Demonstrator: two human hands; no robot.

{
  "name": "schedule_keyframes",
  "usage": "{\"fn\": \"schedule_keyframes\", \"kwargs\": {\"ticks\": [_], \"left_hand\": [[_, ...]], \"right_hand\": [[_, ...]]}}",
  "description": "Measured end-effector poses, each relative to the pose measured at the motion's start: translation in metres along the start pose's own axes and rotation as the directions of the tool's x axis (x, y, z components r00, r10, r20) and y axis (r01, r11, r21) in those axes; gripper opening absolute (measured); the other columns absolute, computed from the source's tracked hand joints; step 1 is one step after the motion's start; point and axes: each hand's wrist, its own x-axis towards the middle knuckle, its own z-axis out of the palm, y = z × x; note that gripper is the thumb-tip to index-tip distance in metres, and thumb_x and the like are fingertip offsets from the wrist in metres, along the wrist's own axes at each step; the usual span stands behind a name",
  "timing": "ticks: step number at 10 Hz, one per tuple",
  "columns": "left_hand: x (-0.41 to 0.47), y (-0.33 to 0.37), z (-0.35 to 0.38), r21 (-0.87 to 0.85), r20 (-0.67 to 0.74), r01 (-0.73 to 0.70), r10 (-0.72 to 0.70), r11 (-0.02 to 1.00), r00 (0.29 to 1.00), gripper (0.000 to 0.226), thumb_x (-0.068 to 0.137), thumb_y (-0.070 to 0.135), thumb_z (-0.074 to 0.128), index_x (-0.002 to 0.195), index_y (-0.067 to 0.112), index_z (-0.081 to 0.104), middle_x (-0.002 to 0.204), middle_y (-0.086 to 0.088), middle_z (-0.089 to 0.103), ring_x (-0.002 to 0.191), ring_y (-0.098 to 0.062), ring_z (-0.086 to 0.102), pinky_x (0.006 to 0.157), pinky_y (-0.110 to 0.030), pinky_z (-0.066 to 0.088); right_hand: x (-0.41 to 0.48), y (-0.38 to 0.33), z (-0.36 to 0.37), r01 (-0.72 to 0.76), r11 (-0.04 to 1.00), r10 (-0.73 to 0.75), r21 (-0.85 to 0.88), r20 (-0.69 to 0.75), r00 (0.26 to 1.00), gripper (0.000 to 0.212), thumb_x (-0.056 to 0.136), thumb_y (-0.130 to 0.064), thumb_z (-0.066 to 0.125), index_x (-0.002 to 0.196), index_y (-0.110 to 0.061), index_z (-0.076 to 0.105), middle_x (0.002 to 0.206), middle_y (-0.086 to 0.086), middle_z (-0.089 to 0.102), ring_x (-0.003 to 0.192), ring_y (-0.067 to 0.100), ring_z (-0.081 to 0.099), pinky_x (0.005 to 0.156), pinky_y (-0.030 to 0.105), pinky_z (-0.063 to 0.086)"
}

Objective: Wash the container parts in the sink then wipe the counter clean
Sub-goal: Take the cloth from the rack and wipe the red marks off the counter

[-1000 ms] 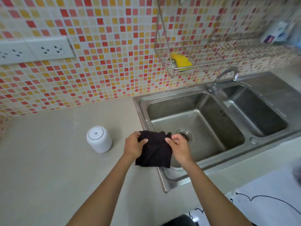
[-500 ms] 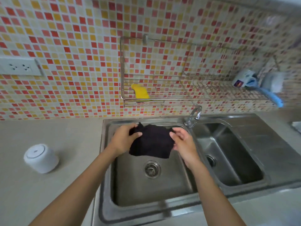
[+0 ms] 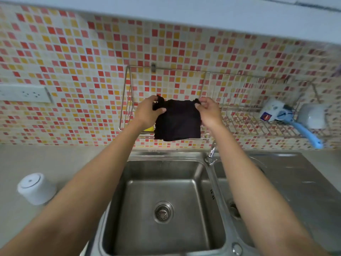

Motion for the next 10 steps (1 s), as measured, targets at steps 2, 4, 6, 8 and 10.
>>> {"fn": "schedule_keyframes", "kwargs": {"ticks": [2,4,6,8,10], "left_hand": [[0.045,-0.026,0.021,0.106,0.033,0.042,-0.046,0.993,0.998,0.041,0.090,0.017,0.066,0.126,0.013,0.047,0.118,-0.015,0.062,0.100,-0.034,0.061,0.071,-0.035,0.049],[0.055,-0.053,0.039,0.428,0.090,0.060,-0.108,0.902,0.990,0.061,0.084,0.022,0.072,0.135,0.014,0.039,0.129,-0.015,0.053,0.116,-0.032,0.052,0.094,-0.039,0.045],[0.045,-0.041,0.043,0.707,0.338,-0.217,-0.052,0.673,0.940,0.044,0.087,0.054,0.059,0.120,0.026,0.060,0.123,0.002,0.060,0.116,-0.022,0.053,0.104,-0.042,0.031],[0.020,-0.023,0.028,0.765,0.314,-0.178,-0.117,0.620,0.942,0.044,0.097,0.049,0.043,0.131,0.025,0.055,0.129,-0.001,0.060,0.124,-0.023,0.050,0.117,-0.047,0.014],[-0.038,-0.005,-0.016,0.765,0.170,-0.099,-0.051,0.636,0.984,0.044,0.104,0.032,0.030,0.142,0.011,0.039,0.149,-0.009,0.038,0.139,-0.028,0.032,0.116,-0.043,0.022]], "right_hand": [[0.047,0.015,0.016,-0.058,0.981,0.072,-0.184,0.067,0.995,0.020,0.097,-0.020,0.056,0.115,-0.014,0.060,0.123,0.005,0.060,0.110,0.022,0.058,0.080,0.024,0.042],[0.051,0.043,0.039,0.057,0.926,0.013,-0.374,0.182,0.983,0.055,0.089,-0.019,0.067,0.137,-0.019,0.041,0.135,0.005,0.052,0.120,0.024,0.053,0.094,0.031,0.045],[0.031,0.037,0.051,0.333,0.787,0.016,-0.519,0.557,0.830,0.052,0.091,-0.031,0.063,0.140,-0.020,0.048,0.143,0.004,0.049,0.128,0.024,0.047,0.103,0.034,0.039],[0.012,0.016,0.044,0.320,0.667,0.188,-0.673,0.567,0.802,0.055,0.101,-0.044,0.037,0.149,-0.017,0.034,0.156,0.008,0.029,0.140,0.028,0.030,0.114,0.038,0.027],[-0.022,0.007,0.029,0.267,0.630,0.135,-0.729,0.441,0.888,0.061,0.102,-0.049,0.026,0.149,-0.012,0.028,0.157,0.015,0.025,0.142,0.033,0.026,0.115,0.046,0.024]]}}
